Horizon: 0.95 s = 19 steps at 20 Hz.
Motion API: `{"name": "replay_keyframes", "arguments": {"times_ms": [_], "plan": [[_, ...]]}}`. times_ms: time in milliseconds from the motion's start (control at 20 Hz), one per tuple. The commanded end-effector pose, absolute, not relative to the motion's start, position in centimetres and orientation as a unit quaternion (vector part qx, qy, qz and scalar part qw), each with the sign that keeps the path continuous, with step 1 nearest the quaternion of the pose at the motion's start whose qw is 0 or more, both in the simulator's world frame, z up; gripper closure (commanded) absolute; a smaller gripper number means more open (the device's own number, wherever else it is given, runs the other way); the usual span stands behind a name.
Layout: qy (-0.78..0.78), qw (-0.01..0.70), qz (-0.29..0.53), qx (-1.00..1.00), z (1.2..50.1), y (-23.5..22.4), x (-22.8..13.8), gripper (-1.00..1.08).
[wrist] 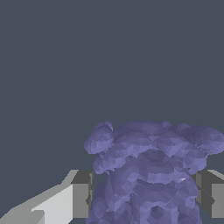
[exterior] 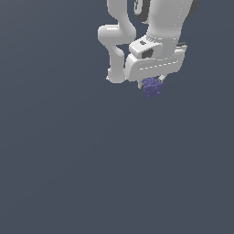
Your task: Pick up the object and move it to a goal position.
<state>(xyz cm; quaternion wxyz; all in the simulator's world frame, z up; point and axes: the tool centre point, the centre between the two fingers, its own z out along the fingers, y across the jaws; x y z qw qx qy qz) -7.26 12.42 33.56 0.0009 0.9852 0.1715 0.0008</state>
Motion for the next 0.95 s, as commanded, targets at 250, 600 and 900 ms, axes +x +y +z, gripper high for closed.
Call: {"name": "replay_keyframes", "arguments": {"times_ms": [250,600,900], "plan": [[0.171,0.001,0.000,0.985,39.9,14.5,-9.1,1.08],[0.171,0.000,0.000,0.985,43.0,15.5,-9.8,1.08],[0.171,0.000,0.000,0.985,43.6,15.7,-9.8,1.08]]}}
